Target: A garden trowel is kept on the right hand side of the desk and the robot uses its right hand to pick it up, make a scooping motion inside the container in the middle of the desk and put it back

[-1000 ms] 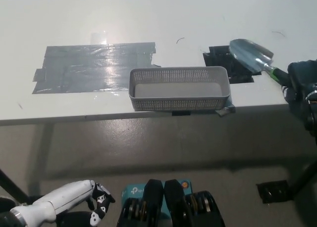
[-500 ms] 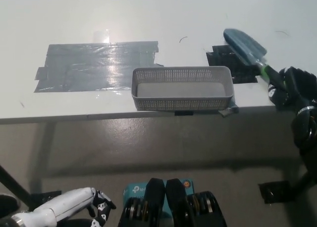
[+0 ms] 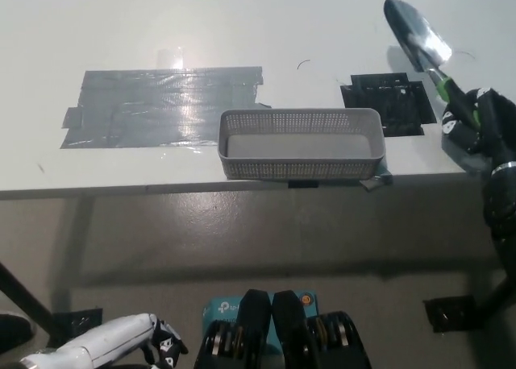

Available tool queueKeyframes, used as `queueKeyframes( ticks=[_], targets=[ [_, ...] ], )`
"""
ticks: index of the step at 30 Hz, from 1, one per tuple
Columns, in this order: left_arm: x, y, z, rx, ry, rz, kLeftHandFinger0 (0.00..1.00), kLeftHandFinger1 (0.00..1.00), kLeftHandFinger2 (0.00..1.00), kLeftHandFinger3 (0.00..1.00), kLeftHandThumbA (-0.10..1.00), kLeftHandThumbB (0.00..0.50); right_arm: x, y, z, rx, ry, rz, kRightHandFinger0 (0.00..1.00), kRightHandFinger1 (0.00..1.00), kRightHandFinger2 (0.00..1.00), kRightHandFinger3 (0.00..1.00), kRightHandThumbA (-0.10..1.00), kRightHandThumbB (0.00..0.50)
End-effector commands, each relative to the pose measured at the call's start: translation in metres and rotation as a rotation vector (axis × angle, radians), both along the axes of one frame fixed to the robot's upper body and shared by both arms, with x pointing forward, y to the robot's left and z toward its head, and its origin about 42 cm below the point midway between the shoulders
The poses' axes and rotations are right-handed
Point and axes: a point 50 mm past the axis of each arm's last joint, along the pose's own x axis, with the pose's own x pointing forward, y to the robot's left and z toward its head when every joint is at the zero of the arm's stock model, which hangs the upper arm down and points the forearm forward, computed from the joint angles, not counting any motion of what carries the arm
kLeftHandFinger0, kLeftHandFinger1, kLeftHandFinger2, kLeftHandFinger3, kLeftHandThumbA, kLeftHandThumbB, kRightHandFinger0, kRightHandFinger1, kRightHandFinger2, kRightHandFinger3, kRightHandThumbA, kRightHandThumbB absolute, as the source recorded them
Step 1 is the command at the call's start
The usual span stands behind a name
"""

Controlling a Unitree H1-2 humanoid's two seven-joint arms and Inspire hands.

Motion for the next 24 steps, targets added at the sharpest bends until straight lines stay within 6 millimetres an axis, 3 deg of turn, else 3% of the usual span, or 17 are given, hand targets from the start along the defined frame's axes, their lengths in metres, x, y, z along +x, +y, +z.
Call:
queueKeyframes(
  ticks=[1,4,6,7,9,11,13,15,16,18,21,24],
  targets=[
    [0.003,0.003,0.010,0.016,-0.024,-0.021,0.63,0.64,0.72,0.81,0.84,0.119,0.018,-0.015,0.079,-0.156,-0.170,0.079,0.00,0.15,0.52,0.56,-0.10,0.003],
    [0.005,0.003,0.013,0.027,-0.019,-0.017,0.65,0.65,0.73,0.81,0.87,0.139,0.015,-0.033,0.100,-0.334,-0.149,0.145,0.00,0.20,0.58,0.55,-0.10,0.015],
    [0.005,0.004,0.015,0.034,-0.011,-0.014,0.66,0.66,0.74,0.83,0.88,0.130,0.012,-0.042,0.108,-0.401,-0.156,0.183,0.00,0.18,0.52,0.45,-0.10,0.101],
    [0.006,0.004,0.015,0.030,-0.010,-0.013,0.65,0.66,0.74,0.83,0.85,0.116,0.008,-0.048,0.116,-0.450,-0.153,0.218,0.00,0.19,0.55,0.42,-0.10,0.117],
    [0.006,0.004,0.015,0.031,-0.009,-0.013,0.64,0.65,0.74,0.83,0.84,0.111,0.004,-0.054,0.125,-0.515,-0.127,0.248,0.00,0.26,0.43,0.39,-0.10,0.087],
    [0.006,0.004,0.016,0.031,-0.017,-0.015,0.60,0.63,0.72,0.82,0.82,0.093,-0.004,-0.062,0.137,-0.581,-0.127,0.324,0.00,0.22,0.27,0.32,-0.10,0.086],
    [0.008,0.005,0.015,0.033,-0.031,-0.010,0.60,0.62,0.71,0.80,0.86,0.110,-0.007,-0.063,0.144,-0.615,-0.128,0.377,0.00,0.20,0.22,0.26,-0.10,0.073],
    [0.009,0.005,0.014,0.035,-0.025,-0.010,0.62,0.64,0.72,0.82,0.90,0.118,-0.011,-0.058,0.147,-0.632,-0.116,0.419,0.00,0.21,0.31,0.20,-0.10,0.035],
    [0.009,0.005,0.013,0.035,-0.026,-0.014,0.62,0.64,0.73,0.83,0.90,0.113,-0.013,-0.054,0.146,-0.650,-0.100,0.465,0.00,0.28,0.43,0.23,-0.10,0.001],
    [0.009,0.005,0.013,0.036,-0.030,-0.018,0.62,0.64,0.73,0.83,0.90,0.113,-0.014,-0.052,0.145,-0.661,-0.084,0.488,0.00,0.37,0.65,0.35,-0.10,0.000],
    [0.007,0.005,0.012,0.044,-0.033,-0.011,0.61,0.64,0.73,0.84,0.92,0.107,-0.020,-0.032,0.137,-0.708,-0.045,0.601,0.01,0.37,0.69,0.45,-0.10,0.000],
    [0.007,0.005,0.012,0.044,-0.030,-0.008,0.61,0.63,0.73,0.84,0.90,0.106,-0.026,-0.020,0.135,-0.720,-0.023,0.641,0.00,0.25,0.54,0.38,-0.10,0.000]
  ],
)
